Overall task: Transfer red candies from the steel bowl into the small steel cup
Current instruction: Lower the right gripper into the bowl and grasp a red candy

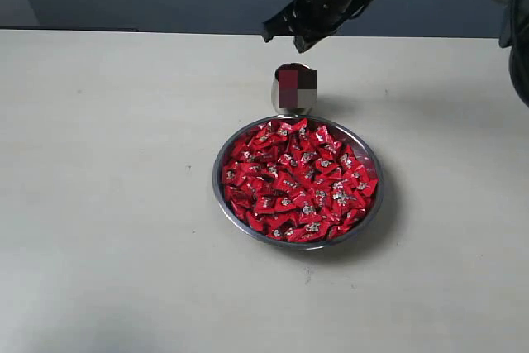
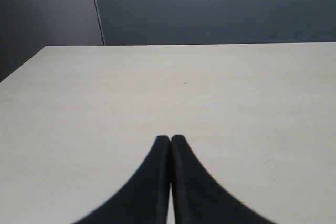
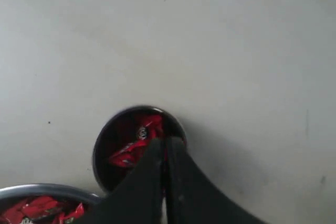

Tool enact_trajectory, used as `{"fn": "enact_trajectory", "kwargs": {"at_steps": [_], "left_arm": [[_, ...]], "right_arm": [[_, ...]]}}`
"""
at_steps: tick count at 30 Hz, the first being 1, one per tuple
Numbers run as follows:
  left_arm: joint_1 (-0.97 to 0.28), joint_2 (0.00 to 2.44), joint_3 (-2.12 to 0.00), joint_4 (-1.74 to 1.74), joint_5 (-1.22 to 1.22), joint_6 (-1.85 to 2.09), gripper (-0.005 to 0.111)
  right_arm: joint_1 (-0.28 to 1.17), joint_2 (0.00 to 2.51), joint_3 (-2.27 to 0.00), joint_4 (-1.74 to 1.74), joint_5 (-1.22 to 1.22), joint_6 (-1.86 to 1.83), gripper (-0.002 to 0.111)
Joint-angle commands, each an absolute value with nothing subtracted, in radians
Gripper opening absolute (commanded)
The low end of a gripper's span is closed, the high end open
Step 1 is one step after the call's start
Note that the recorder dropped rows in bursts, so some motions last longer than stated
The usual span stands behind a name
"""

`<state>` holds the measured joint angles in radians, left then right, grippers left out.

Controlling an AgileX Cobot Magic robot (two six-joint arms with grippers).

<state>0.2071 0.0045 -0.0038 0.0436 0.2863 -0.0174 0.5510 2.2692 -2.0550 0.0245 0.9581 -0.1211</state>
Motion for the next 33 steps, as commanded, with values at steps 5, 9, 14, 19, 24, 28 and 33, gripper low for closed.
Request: {"fn": "enact_trajectory", "kwargs": {"at_steps": [5,9,14,19,24,28,33], "left_arm": [[0.208,0.0,0.0,0.045,0.284,-0.02,0.0],[0.208,0.0,0.0,0.045,0.284,-0.02,0.0],[0.208,0.0,0.0,0.045,0.284,-0.02,0.0],[0.208,0.0,0.0,0.045,0.284,-0.02,0.0],[0.208,0.0,0.0,0.045,0.284,-0.02,0.0],[0.208,0.0,0.0,0.045,0.284,-0.02,0.0],[0.208,0.0,0.0,0.045,0.284,-0.02,0.0]], "right_arm": [[0.547,2.18,-1.933,0.029,0.866,-0.027,-0.001],[0.548,2.084,-1.688,0.081,0.656,-0.025,-0.001],[0.548,1.977,-1.445,0.081,0.55,-0.02,-0.001],[0.548,1.942,-1.345,0.081,0.546,-0.02,-0.001],[0.548,1.94,-1.264,0.124,0.512,-0.02,-0.001],[0.548,1.936,-1.189,0.13,0.433,-0.043,-0.001],[0.548,1.936,-1.184,0.193,0.448,-0.13,-0.001]]}}
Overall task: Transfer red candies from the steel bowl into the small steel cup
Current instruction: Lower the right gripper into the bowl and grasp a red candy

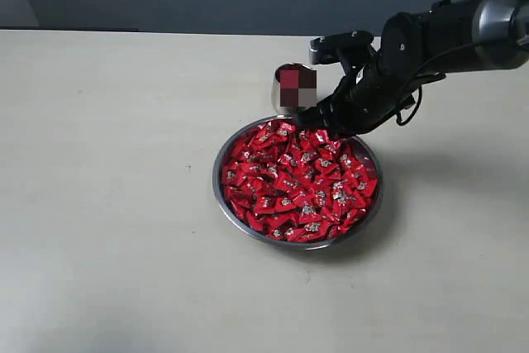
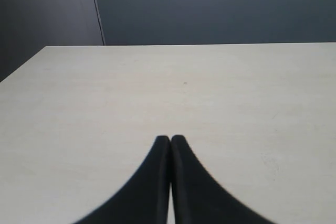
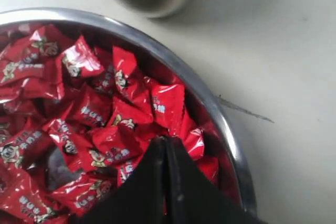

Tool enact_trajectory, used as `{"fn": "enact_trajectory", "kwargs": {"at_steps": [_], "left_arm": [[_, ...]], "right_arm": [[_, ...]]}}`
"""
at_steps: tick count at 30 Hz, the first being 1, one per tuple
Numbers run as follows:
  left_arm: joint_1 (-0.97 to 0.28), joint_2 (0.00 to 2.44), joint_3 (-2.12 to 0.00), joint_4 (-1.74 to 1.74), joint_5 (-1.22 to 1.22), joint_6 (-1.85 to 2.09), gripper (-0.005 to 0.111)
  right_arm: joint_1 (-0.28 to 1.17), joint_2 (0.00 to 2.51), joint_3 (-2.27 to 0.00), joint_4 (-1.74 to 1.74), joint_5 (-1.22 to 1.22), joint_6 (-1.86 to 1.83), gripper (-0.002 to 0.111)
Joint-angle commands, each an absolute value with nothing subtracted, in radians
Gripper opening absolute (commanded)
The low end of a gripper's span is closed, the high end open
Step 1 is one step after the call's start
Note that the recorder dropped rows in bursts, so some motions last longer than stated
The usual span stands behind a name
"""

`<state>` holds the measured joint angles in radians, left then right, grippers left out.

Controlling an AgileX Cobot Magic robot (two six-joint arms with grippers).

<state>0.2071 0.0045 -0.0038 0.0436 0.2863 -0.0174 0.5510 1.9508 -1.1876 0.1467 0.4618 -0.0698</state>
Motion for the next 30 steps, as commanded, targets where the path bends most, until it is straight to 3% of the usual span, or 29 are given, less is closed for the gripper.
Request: {"fn": "enact_trajectory", "kwargs": {"at_steps": [1,8,11,12,15,16,20,30], "left_arm": [[0.208,0.0,0.0,0.045,0.284,-0.02,0.0],[0.208,0.0,0.0,0.045,0.284,-0.02,0.0],[0.208,0.0,0.0,0.045,0.284,-0.02,0.0],[0.208,0.0,0.0,0.045,0.284,-0.02,0.0],[0.208,0.0,0.0,0.045,0.284,-0.02,0.0],[0.208,0.0,0.0,0.045,0.284,-0.02,0.0],[0.208,0.0,0.0,0.045,0.284,-0.02,0.0],[0.208,0.0,0.0,0.045,0.284,-0.02,0.0]], "right_arm": [[0.55,1.936,-1.184,0.218,0.448,-0.144,-0.001],[0.62,1.943,-1.187,0.223,0.429,-0.236,-0.001],[0.618,1.981,-1.282,0.221,0.582,-0.236,0.0],[0.618,1.989,-1.301,0.219,0.609,-0.236,0.004],[0.619,2.003,-1.382,0.206,0.694,-0.203,0.039],[0.619,2.003,-1.387,0.181,0.706,-0.154,0.045],[0.619,2.038,-1.392,0.128,0.753,-0.118,0.04],[0.619,2.084,-1.392,0.123,0.728,-0.12,0.04]]}}
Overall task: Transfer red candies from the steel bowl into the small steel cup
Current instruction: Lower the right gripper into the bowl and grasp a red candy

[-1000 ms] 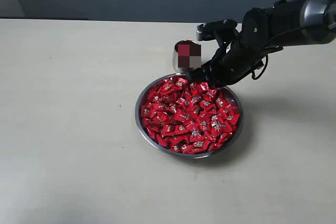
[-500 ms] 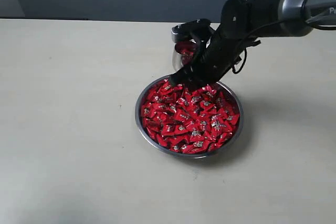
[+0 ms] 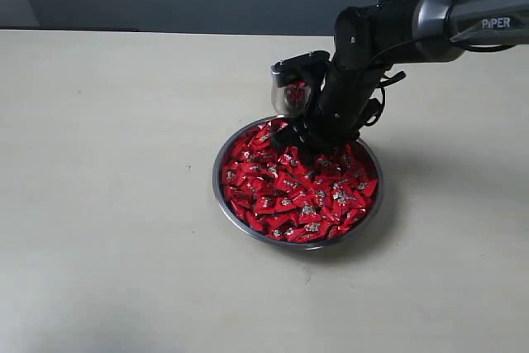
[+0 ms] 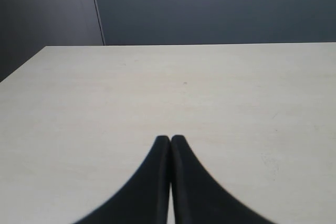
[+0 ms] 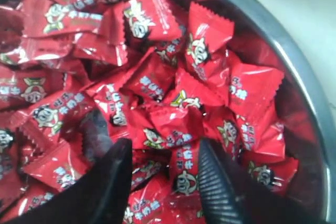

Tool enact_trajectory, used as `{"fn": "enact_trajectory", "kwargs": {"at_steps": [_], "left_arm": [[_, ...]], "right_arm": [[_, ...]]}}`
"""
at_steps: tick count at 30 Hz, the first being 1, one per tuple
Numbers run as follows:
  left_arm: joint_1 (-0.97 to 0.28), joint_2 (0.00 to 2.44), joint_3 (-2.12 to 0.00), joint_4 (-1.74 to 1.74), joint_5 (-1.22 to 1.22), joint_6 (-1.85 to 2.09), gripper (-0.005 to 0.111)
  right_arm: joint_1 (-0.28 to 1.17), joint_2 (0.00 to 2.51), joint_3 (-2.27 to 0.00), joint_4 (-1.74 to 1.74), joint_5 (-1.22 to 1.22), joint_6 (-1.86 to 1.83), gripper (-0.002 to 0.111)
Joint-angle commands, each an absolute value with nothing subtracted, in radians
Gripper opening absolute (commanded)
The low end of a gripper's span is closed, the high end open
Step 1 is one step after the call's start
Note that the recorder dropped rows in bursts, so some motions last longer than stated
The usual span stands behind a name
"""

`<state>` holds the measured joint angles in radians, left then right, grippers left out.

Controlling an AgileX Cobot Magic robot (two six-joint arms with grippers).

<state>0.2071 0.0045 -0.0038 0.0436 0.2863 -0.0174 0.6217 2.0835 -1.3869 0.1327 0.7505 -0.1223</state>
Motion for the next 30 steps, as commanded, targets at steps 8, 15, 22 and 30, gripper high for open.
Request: {"fn": "enact_trajectory", "kwargs": {"at_steps": [8,15,22,30], "left_arm": [[0.208,0.0,0.0,0.045,0.284,-0.02,0.0],[0.208,0.0,0.0,0.045,0.284,-0.02,0.0],[0.208,0.0,0.0,0.045,0.284,-0.02,0.0],[0.208,0.0,0.0,0.045,0.284,-0.02,0.0]], "right_arm": [[0.619,2.091,-1.439,0.121,0.721,-0.12,0.04],[0.619,2.152,-1.506,0.124,0.807,-0.12,0.04],[0.619,2.173,-1.512,0.147,0.838,-0.12,0.04],[0.619,2.173,-1.512,0.141,0.842,-0.127,-0.001]]}}
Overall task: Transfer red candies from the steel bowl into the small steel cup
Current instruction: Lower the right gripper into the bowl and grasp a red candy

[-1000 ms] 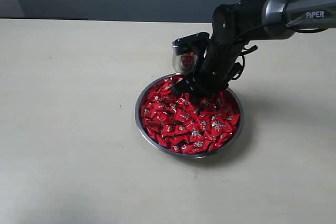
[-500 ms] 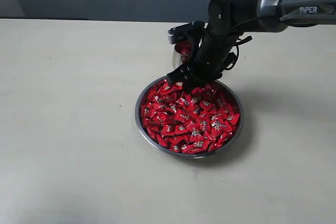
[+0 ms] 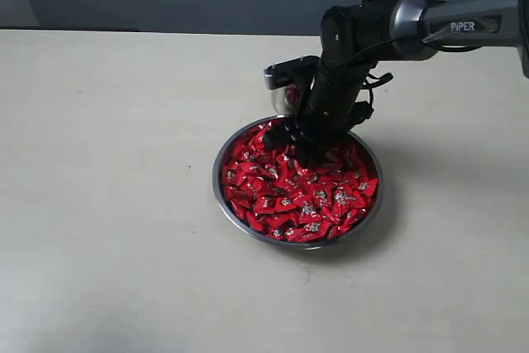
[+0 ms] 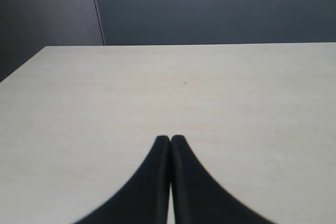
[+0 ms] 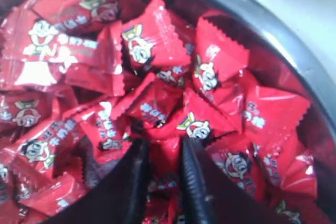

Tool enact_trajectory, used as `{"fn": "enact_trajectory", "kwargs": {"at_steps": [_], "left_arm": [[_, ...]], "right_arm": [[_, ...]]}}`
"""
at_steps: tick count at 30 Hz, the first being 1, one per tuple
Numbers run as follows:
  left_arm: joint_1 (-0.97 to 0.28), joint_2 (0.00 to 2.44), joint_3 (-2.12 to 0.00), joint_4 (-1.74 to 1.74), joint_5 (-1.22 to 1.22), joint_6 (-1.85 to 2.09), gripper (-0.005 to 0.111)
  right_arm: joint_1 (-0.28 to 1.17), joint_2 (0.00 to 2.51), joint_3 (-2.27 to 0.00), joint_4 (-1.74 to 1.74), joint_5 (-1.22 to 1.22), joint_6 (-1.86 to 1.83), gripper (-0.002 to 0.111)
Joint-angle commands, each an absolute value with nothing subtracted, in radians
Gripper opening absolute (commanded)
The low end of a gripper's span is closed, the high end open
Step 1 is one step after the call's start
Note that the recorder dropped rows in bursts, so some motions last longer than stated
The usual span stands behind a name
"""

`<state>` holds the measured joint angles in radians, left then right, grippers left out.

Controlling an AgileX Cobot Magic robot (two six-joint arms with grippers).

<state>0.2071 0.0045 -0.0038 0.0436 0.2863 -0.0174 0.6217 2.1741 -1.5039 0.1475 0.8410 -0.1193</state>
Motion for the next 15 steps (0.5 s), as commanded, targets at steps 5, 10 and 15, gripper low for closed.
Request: {"fn": "enact_trajectory", "kwargs": {"at_steps": [5,10,15], "left_arm": [[0.208,0.0,0.0,0.045,0.284,-0.02,0.0],[0.208,0.0,0.0,0.045,0.284,-0.02,0.0],[0.208,0.0,0.0,0.045,0.284,-0.02,0.0]], "right_arm": [[0.619,2.173,-1.512,0.14,0.84,-0.127,-0.001],[0.619,2.161,-1.512,0.14,0.835,-0.127,-0.001],[0.619,2.121,-1.512,0.14,0.813,-0.127,-0.001]]}}
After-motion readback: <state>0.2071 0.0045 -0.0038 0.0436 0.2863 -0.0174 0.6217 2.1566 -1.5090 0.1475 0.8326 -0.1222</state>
